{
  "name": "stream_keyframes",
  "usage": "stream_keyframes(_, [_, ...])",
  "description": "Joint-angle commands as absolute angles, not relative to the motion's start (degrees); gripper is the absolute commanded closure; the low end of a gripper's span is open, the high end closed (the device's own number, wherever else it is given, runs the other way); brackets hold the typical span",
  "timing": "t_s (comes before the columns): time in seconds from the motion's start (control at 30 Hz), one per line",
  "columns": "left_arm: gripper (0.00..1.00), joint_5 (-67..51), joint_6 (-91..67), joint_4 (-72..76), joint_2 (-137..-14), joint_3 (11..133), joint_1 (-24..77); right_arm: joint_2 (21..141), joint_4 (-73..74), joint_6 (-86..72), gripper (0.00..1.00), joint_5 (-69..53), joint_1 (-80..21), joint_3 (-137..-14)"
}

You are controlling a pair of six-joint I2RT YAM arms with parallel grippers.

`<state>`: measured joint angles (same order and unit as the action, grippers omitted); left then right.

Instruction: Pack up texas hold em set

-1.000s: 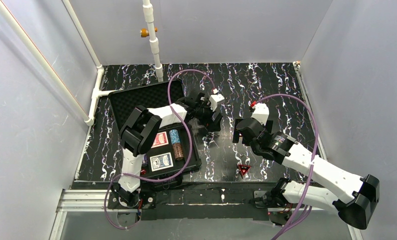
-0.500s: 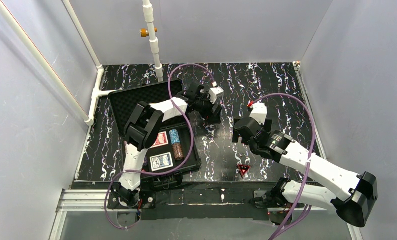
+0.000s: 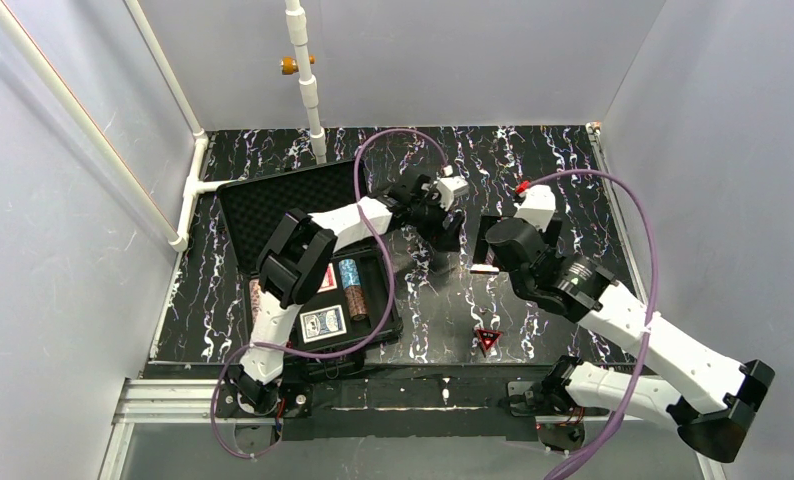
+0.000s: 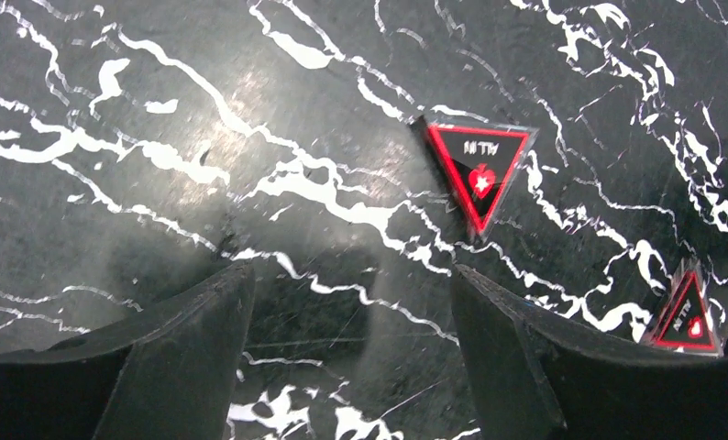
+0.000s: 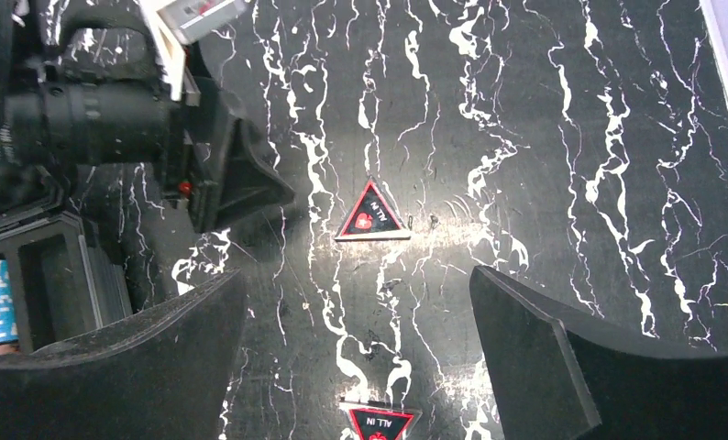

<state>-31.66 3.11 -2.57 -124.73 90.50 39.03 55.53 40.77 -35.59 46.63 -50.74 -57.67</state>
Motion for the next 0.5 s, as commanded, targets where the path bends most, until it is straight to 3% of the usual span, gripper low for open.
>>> stream_keyframes(0.0, [0.25, -24.09, 2.46, -6.46, -125.27, 95.43, 43.19, 52.44, 42.92, -34.55, 0.01, 49.56, -50.53, -60.31])
stream_keyframes(0.27, [0.24, -14.44, 1.09, -15.11, -131.50, 105.32, 48.00, 50.93, 44.58, -34.89, 0.02, 48.96, -50.44, -60.34])
stream_keyframes(0.47, [0.15, -4.07, -3.44, -16.91, -131.40, 105.78, 50.62, 50.34, 45.93, -35.00, 0.02, 50.13, -50.45, -61.59])
